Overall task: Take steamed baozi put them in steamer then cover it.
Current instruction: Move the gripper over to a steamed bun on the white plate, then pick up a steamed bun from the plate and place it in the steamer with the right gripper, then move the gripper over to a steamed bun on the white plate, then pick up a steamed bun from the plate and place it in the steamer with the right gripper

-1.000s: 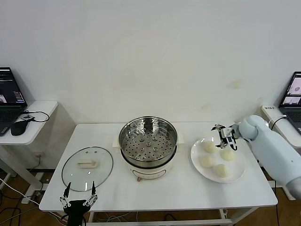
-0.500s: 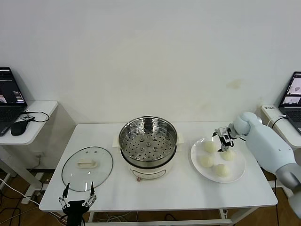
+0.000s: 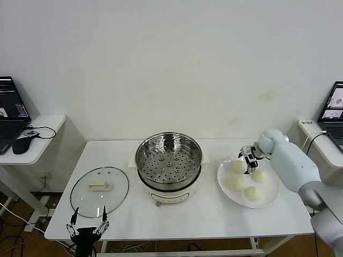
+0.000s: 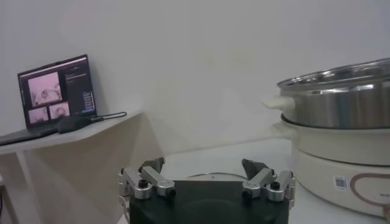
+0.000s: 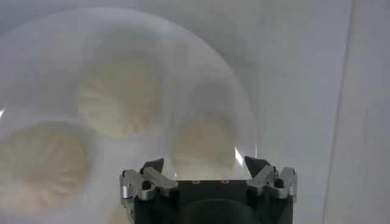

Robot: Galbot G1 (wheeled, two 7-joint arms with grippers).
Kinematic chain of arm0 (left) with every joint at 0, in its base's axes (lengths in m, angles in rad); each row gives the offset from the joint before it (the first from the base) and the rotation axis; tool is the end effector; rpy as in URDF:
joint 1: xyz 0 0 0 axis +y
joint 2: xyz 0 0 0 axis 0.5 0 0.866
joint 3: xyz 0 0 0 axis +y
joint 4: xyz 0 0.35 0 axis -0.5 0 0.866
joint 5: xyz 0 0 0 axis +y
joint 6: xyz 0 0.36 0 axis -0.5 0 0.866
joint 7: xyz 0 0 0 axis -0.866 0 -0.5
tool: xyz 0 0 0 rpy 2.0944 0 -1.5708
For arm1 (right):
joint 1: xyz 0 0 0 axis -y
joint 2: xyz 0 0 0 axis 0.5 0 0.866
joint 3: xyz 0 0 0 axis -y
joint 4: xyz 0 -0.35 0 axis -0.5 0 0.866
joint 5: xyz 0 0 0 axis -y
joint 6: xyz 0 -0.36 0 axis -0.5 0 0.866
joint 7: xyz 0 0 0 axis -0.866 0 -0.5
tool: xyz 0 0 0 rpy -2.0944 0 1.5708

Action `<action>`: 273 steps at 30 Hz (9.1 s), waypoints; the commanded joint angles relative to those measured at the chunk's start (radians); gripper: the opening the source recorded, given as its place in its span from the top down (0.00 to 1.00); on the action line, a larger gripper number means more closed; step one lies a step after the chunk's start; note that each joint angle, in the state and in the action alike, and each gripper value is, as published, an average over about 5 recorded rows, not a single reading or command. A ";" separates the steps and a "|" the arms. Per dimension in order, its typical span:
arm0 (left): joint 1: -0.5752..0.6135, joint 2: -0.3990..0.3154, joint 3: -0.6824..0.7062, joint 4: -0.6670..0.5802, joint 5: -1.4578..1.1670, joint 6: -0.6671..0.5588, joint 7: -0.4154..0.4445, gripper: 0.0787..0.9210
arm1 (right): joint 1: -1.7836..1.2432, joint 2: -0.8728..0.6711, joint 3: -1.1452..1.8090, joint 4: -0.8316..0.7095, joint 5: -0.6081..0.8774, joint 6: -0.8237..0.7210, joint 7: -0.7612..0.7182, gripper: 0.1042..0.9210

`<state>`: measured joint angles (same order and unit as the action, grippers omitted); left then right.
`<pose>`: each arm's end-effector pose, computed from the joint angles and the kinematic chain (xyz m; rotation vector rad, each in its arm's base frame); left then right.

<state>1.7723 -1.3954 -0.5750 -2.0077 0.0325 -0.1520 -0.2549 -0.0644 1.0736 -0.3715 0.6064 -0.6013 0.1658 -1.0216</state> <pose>0.1167 0.0510 -0.3595 0.2729 -3.0076 -0.3292 0.6070 -0.1673 -0.2504 1.1916 -1.4003 1.5490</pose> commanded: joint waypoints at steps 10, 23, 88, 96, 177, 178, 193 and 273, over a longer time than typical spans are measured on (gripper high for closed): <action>0.003 0.002 0.000 -0.001 -0.001 -0.006 -0.003 0.12 | 0.007 0.039 0.012 -0.071 -0.038 0.000 -0.006 0.29; 0.008 0.003 0.001 -0.007 -0.002 -0.011 -0.008 0.12 | 0.047 -0.093 -0.063 0.140 0.112 -0.033 -0.051 0.35; -0.026 0.024 -0.002 -0.016 -0.061 -0.011 0.008 0.12 | 0.408 0.329 -0.753 0.179 0.184 0.395 0.250 0.33; -0.027 0.023 -0.002 -0.013 -0.061 -0.011 0.007 0.12 | 0.391 0.354 -0.739 0.137 0.131 0.423 0.267 0.32; -0.031 0.091 -0.110 -0.065 -0.283 0.131 0.021 0.12 | -0.042 -0.257 -0.333 0.563 0.363 -0.390 -0.025 0.12; -0.031 0.091 -0.110 -0.064 -0.283 0.131 0.021 0.12 | -0.043 -0.257 -0.332 0.561 0.359 -0.391 -0.025 0.12; -0.038 0.092 -0.106 -0.058 -0.282 0.132 0.021 0.12 | -0.065 -0.250 -0.309 0.545 0.337 -0.395 -0.029 0.23; -0.067 0.106 -0.117 -0.087 -0.299 0.139 0.029 0.12 | 0.373 0.370 -0.721 0.409 0.969 -0.799 0.246 0.36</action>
<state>1.7072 -1.2898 -0.6930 -2.0974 -0.2663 -0.0126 -0.2267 0.3404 1.3939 -1.0955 1.0774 0.3786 -0.6249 -0.7921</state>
